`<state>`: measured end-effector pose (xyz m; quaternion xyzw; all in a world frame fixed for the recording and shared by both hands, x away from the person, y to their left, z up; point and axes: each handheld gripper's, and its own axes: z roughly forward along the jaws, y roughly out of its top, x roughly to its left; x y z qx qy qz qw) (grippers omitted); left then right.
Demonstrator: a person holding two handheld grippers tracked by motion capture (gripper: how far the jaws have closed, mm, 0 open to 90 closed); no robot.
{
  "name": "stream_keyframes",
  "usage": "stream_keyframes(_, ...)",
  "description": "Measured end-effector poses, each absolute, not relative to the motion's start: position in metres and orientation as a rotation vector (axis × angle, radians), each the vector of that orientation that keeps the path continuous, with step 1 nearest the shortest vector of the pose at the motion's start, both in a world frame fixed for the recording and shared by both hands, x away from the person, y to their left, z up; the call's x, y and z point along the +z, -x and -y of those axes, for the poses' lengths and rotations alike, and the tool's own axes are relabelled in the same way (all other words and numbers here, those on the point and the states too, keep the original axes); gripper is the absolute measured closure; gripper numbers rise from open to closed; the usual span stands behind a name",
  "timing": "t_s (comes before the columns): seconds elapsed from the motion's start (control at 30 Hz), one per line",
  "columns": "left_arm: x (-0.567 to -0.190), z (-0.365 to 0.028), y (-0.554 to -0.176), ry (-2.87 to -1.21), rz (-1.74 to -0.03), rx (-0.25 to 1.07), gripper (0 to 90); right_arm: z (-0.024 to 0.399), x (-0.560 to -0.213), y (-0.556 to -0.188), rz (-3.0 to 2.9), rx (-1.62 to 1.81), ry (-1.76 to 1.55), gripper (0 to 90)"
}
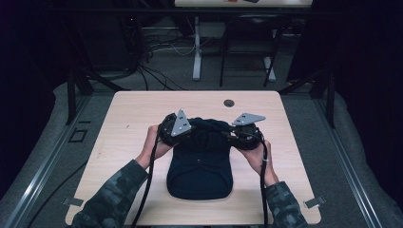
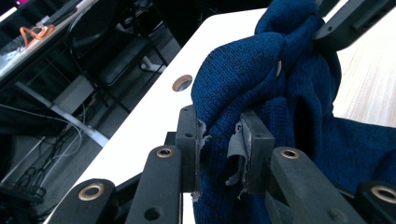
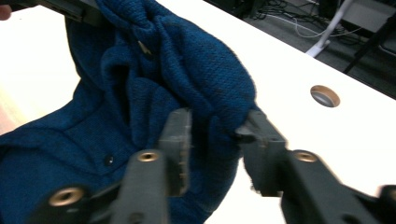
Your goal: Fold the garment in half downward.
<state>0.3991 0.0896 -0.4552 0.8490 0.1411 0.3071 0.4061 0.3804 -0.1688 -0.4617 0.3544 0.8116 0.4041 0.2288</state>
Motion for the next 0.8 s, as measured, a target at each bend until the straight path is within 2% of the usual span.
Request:
stream_keyframes(0.1,-0.456,-0.094,-0.402,-2.152,-0.396,0.708,72.8,0.169,-0.461,-0.377,-2.213,1.121,-0.943,76.4)
stream_keyframes(0.3,-0.459,-0.1,-0.407,-2.191,-0.483,0.578,70.0,0.159,-0.467,-0.367,-2.173,1.086,-0.861,78.2)
stream_keyframes(0.5,-0.464,-0.099,-0.411,-2.264,-0.53,0.471,54.9,0.154,-0.466,-0.361,-2.13,1.083,-0.795,78.7)
stream_keyframes(0.57,-0.467,-0.098,-0.412,-2.279,-0.54,0.449,52.7,0.153,-0.465,-0.36,-2.128,1.088,-0.781,78.7)
stream_keyframes(0.6,-0.468,-0.098,-0.413,-2.286,-0.539,0.442,53.7,0.152,-0.465,-0.36,-2.126,1.083,-0.778,78.7)
stream_keyframes(0.7,-0.47,-0.098,-0.412,-2.277,-0.529,0.457,65.7,0.151,-0.466,-0.359,-2.128,1.083,-0.766,78.6)
stream_keyframes(0.8,-0.472,-0.098,-0.409,-2.27,-0.51,0.469,69.9,0.154,-0.466,-0.359,-2.146,1.086,-0.777,77.9)
